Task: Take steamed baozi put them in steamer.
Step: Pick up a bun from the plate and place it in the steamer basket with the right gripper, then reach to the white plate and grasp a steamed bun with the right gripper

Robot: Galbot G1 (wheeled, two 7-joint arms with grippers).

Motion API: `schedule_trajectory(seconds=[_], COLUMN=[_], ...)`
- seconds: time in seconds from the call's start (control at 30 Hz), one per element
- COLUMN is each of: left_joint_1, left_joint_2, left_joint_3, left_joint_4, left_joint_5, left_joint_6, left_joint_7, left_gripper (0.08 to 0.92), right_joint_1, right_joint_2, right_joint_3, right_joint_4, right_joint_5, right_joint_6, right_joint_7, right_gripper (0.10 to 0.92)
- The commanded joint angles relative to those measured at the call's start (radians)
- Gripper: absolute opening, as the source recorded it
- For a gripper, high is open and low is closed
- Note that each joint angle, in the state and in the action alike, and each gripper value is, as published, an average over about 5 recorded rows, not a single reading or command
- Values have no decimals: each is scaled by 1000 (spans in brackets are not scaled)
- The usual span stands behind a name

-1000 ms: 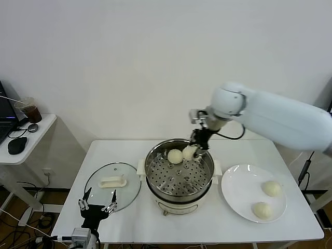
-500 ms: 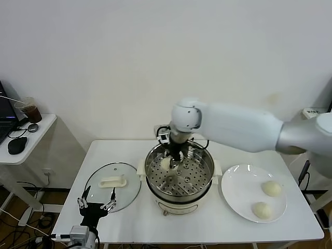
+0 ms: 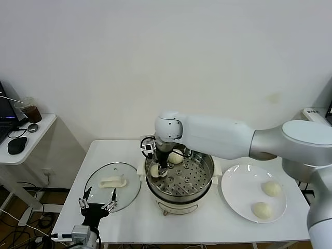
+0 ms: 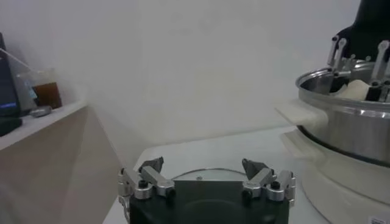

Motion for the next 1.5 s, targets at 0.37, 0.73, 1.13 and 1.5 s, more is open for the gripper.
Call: schedule_trajectory(seconds=[0.37, 0.73, 1.13, 1.5], left_joint_1=[-1, -2, -17, -9], left_joint_2=[-5, -5, -7, -10], left_joint_3=[2, -3, -8, -19], left_joint_4=[-2, -7, 9, 19], left_joint_5=[1, -1, -3, 5], left_joint_6=[0, 4, 11, 13], left_joint_7=[2, 6, 10, 11], left_gripper=[823, 823, 823, 823], right_joint_1=[19, 199, 183, -168], right_joint_2=[-42, -406, -839, -955], right_joint_3=[12, 86, 23, 216], right_joint_4=[47, 193, 283, 344], right_joint_5=[-8, 20, -142, -383], right_joint_6=[3, 123, 347, 434], right_joint_7=[-2, -92, -258, -317], right_gripper=[744, 823, 823, 823])
